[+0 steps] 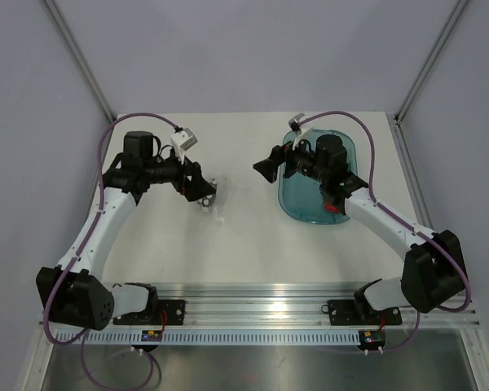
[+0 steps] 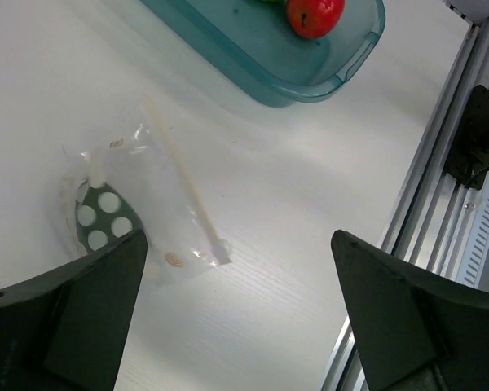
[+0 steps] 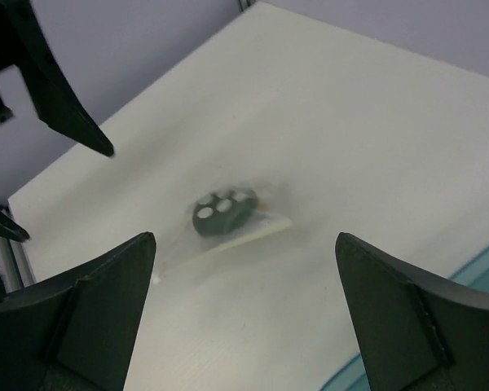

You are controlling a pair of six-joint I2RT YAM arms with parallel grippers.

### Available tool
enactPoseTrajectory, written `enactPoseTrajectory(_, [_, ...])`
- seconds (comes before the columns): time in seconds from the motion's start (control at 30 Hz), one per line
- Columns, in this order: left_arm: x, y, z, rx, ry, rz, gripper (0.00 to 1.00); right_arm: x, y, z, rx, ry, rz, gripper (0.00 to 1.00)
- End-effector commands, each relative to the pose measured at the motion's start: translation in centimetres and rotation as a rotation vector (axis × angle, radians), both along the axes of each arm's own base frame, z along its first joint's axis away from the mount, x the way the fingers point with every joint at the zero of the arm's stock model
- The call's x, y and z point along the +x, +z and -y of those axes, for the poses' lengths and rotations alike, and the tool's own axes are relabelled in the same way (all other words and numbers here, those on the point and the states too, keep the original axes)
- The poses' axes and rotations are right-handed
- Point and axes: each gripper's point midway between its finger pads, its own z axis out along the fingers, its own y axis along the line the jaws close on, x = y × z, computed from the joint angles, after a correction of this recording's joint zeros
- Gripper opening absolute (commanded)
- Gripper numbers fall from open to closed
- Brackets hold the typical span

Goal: Place the food in the zip-top bag and seal the zipper
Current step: Place the zipper food storage bag at the center of the board.

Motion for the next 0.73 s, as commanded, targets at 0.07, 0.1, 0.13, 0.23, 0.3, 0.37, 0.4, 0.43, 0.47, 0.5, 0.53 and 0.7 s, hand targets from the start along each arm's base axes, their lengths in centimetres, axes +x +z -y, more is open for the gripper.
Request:
enactPoseTrajectory(0.07, [1.5, 5.5, -1.3, -0.017, 0.169, 0.161, 0.99, 0.2, 0.4, 5.3, -0.038, -0.305, -0.094, 0.99])
enactPoseTrajectory(0.1, [1.9, 6.3, -1.4, -0.033, 0.207, 0.175, 0.99, 0.3, 1.2, 6.7, -0.028, -0.385, -0.108, 0.99])
enactPoseTrajectory(0.13, [2.3, 6.8, -1.7, -0.07, 0.277, 0.143, 0.99, 1.0, 0.5, 9.3, -0.071, -0.541, -0.145, 0.99])
enactPoseTrajectory(0.23, [5.0, 7.7, -4.3, -0.155, 0.593, 0.087, 0.99, 1.1, 1.1, 13.5, -0.158, -0.773, -0.212, 0.99])
enactPoseTrajectory(0.3, [5.2, 6.7, -5.0, -0.159, 0.675, 0.022, 0.99, 0.5, -0.7, 16.3, -0.252, -0.913, -0.28, 0.99])
enactPoseTrajectory(0.37, [5.4, 5.9, -6.2, -0.122, 0.744, 0.01, 0.99, 0.1, -0.8, 17.4, -0.262, -0.981, -0.316, 0.99])
enactPoseTrajectory(0.4, [5.1, 5.7, -6.7, -0.101, 0.76, 0.016, 0.99, -0.5, -1.7, 17.9, -0.304, -0.999, -0.345, 0.99])
enactPoseTrajectory(0.43, [4.9, 4.9, -7.0, -0.086, 0.778, 0.013, 0.99, -0.7, -1.9, 18.4, -0.308, -1.03, -0.351, 0.99])
enactPoseTrajectory(0.47, [5.0, 5.1, -7.8, -0.076, 0.816, 0.041, 0.99, -1.0, -2.7, 18.8, -0.327, -1.04, -0.36, 0.99])
enactPoseTrajectory(0.5, [4.5, 5.7, -8.3, -0.077, 0.83, 0.074, 0.99, -1.3, -2.7, 19.0, -0.324, -1.041, -0.359, 0.99])
enactPoseTrajectory(0.53, [4.4, 5.3, -8.7, -0.068, 0.848, 0.084, 0.99, -1.5, -3.0, 18.9, -0.321, -1.033, -0.36, 0.99])
enactPoseTrajectory(0.7, [3.7, 5.9, -9.3, -0.059, 0.861, 0.129, 0.99, -2.1, -3.7, 18.5, -0.278, -1.001, -0.355, 1.0])
